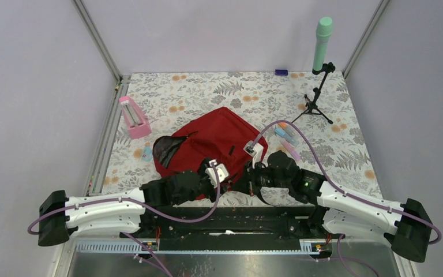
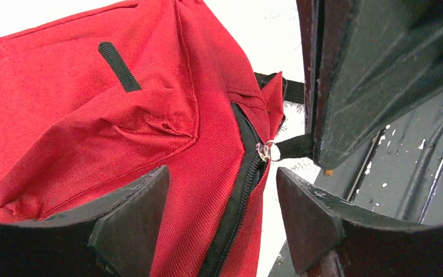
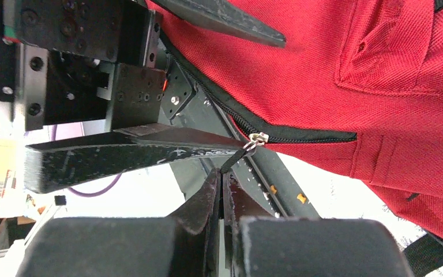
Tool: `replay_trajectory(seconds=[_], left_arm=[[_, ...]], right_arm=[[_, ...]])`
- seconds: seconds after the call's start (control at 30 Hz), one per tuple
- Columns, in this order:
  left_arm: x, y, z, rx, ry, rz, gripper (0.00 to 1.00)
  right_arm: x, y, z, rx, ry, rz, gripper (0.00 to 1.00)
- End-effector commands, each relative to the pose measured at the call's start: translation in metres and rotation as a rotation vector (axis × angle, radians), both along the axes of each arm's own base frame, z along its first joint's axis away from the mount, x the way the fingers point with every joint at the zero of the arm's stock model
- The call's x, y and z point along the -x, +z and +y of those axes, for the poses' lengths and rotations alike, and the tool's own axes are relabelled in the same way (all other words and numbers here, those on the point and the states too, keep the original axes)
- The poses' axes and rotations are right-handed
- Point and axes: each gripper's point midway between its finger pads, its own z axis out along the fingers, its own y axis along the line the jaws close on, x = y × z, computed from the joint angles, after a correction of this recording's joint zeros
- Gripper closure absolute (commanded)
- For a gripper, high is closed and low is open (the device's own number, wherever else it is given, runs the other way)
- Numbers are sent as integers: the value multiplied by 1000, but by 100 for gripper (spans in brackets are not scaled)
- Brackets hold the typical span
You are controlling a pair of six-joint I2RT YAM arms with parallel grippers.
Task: Pack the student bag
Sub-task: Zip the student bag at the center of the board.
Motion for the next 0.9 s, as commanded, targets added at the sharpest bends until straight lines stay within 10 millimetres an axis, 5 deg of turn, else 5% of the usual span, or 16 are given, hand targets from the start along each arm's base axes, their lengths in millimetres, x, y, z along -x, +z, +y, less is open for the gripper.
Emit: replay_trajectory(seconds=[0.0, 0.6, 0.67, 0.87], left_arm=[[1, 26, -14, 19, -67, -72, 28], [14, 43, -58, 114, -172, -166, 24], [14, 48, -61, 155, -156, -167, 30], [24, 57, -72, 275, -176, -117, 69]], right_arm=[[12, 40, 4, -75, 95, -9, 100], [24, 38, 2, -23, 151, 108, 99], [23, 39, 2, -25, 148, 119, 98], [18, 34, -2, -24, 116, 163, 94]])
